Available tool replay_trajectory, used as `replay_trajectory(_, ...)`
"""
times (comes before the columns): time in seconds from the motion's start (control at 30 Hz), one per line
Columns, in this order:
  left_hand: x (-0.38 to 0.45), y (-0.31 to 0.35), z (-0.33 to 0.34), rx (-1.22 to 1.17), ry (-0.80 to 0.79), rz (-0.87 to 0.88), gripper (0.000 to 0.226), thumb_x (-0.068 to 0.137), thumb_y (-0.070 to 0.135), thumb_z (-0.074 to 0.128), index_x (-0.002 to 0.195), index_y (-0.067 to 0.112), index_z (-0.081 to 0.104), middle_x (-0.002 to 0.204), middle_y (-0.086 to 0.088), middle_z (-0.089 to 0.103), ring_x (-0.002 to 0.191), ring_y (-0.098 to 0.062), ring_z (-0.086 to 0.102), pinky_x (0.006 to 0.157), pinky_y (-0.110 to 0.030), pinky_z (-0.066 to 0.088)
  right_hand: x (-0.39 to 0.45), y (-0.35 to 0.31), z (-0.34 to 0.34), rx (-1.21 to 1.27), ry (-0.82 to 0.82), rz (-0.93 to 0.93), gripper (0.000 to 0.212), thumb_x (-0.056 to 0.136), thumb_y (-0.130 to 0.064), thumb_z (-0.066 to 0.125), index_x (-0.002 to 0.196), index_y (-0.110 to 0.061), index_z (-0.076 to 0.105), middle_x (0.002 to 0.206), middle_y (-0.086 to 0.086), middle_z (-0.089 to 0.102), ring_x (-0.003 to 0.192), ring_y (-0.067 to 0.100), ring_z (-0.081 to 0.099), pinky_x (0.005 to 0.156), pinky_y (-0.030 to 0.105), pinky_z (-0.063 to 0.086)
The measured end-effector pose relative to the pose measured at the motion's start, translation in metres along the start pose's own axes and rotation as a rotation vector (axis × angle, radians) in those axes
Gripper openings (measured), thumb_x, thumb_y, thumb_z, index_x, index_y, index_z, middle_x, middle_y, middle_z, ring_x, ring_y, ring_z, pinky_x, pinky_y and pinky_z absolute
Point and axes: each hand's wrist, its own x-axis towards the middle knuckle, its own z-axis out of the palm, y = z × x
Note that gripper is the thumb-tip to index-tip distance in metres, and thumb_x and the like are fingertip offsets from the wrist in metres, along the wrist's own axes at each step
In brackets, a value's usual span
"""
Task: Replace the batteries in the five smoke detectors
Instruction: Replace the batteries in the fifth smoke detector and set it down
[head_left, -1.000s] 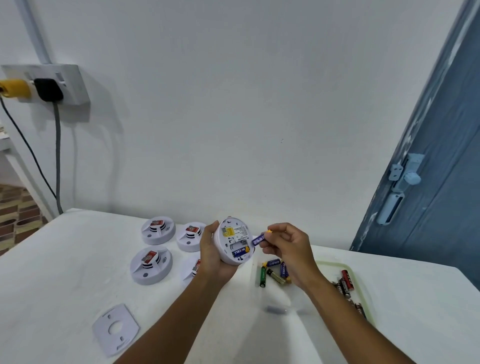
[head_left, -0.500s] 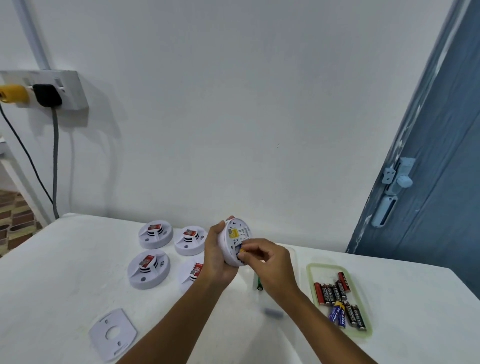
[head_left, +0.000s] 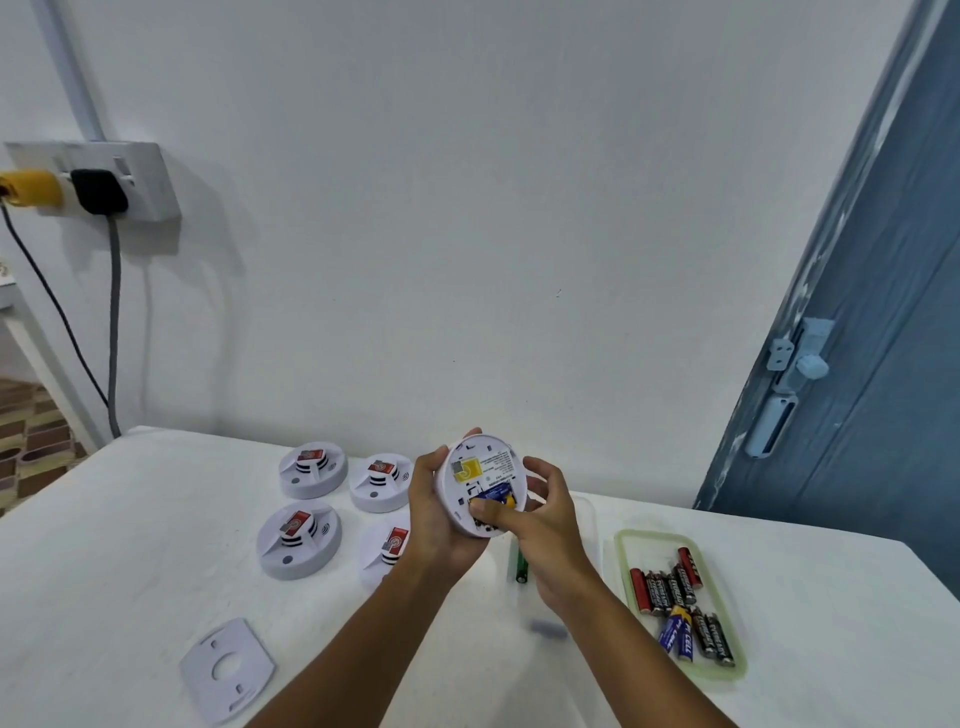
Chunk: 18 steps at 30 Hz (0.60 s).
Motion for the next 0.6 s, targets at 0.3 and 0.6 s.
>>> replay_trajectory(0.3,-0.008,0.006,0.002,-0.002,-0.036,-0.055,0.043,0.081,0.041,0.048,0.096,0.013,0.076,0.102,-0.018,0.070,0.089,-0.032,0.065,0.074,-0.044,0.057,0.003,-0.015,-0.010,0.150,-0.178,0.090,0.039,0.084,-0.016,0.071,0.121,-0.018,0.059,0.107,0.004,0.073,0.093,0.019,0.071,0.068,0.026,0.054)
replay_trajectory(0.6,-0.009,0.007,0.001,0.036,-0.009,-0.075,0.044,0.081,0.043,0.048,0.093,0.014,0.078,0.102,-0.018,0.070,0.095,-0.033,0.061,0.077,-0.046,0.056,0.012,-0.012,-0.017,0.108,-0.205,0.037,0.047,0.078,-0.002,0.075,0.120,-0.015,0.059,0.114,0.010,0.070,0.098,0.029,0.070,0.077,0.040,0.059)
